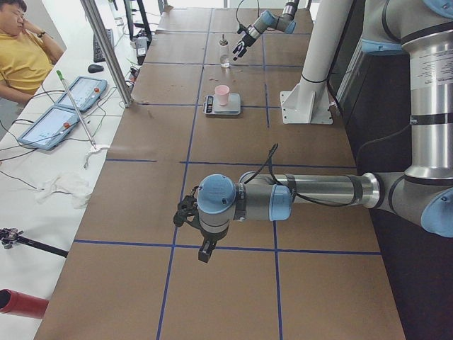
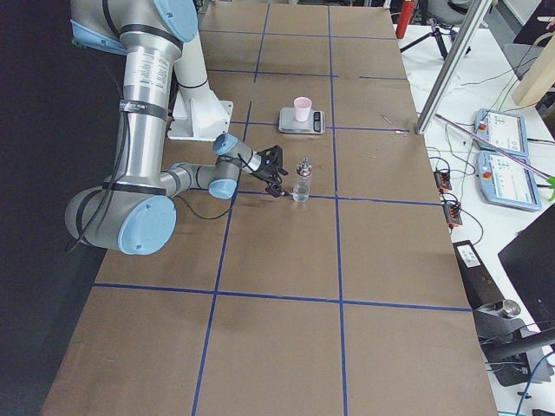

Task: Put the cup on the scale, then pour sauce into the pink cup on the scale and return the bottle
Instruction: 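Reach the right gripper to the glass sauce bottle and grasp it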

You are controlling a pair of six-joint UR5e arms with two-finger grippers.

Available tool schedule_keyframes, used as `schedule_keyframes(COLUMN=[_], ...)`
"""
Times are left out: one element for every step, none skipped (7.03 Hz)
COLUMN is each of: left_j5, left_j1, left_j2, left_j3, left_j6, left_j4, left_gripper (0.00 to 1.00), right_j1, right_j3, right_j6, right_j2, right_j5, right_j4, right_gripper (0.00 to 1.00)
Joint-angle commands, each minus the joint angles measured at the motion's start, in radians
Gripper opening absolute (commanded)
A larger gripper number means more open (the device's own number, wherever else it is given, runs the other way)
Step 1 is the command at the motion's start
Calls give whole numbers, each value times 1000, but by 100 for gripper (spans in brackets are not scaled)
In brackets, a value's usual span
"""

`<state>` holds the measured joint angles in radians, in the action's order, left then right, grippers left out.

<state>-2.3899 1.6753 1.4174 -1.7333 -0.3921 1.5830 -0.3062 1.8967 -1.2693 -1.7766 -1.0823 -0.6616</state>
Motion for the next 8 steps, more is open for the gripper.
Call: schedule_keyframes(left_j5=[0,0,0,0,0,0,0,0], left_j1=[0,0,1,1,0,0,1,0], left_j2=[0,0,-2,-2,-12,-26,-37,-37], left_j3=[0,0,0,-5,-11,-26,-34,-34], left_j6=[-1,-1,-1,-1,-1,-1,-1,-1], left_j4=[0,0,0,0,0,0,0,0], left_gripper=[100,100,100,100,100,100,100,100], right_j1=[-4,-23,-27,-30,-36,-43,-48,-50], right_j3=[-10,-8,-10,-8,-8,-8,-8,-7], right_j6=[39,44,75,83,100,116,123,123], right_j2=[2,2,2,2,5,5,5,5], right_j5=[53,58,80,96,104,111,111,113], right_j4=[26,28,28,27,28,27,27,27], right_gripper=[100,100,100,100,100,100,100,100])
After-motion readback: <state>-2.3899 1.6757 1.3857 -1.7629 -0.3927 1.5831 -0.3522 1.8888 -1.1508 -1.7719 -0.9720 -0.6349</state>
